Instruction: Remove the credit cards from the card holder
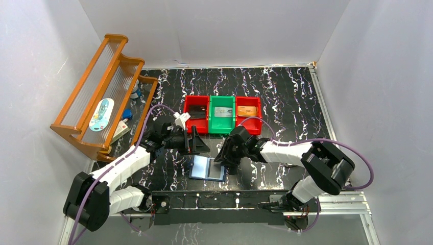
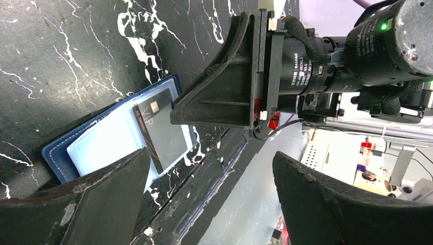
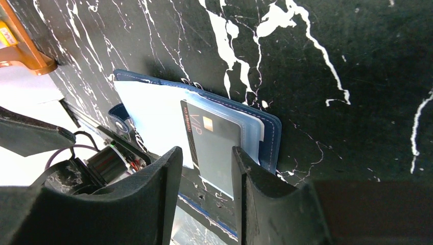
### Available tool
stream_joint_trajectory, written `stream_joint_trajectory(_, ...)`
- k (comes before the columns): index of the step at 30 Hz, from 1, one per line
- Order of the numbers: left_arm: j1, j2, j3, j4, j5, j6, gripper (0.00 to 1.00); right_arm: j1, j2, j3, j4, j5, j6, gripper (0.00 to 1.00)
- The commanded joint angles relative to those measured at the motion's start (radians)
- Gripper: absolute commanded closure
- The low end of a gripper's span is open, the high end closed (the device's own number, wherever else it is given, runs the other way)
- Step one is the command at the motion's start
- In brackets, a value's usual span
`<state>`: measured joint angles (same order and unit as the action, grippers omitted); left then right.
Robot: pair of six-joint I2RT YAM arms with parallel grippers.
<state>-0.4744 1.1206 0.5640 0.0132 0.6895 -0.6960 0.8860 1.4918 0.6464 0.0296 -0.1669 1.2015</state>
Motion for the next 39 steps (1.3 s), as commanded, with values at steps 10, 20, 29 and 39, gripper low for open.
stream_joint_trajectory(10,-0.008,0.024,0.025,-0.042,0.075,0.033,0.14,0.008,-0.028,0.02,-0.002,-0.012,-0.004,0.54)
stream_joint_trajectory(20,-0.035,0.039,0.029,-0.076,0.061,0.048,0.17,0.014,-0.003,0.047,-0.062,0.007,-0.01,0.56)
stream_joint_trajectory(29,-0.061,0.073,0.05,-0.103,0.036,0.067,0.18,0.016,-0.036,0.06,-0.075,0.01,-0.016,0.56)
stream_joint_trajectory(39,-0.085,0.09,0.048,-0.108,0.024,0.059,0.2,0.018,0.016,0.054,-0.073,-0.027,-0.015,0.56)
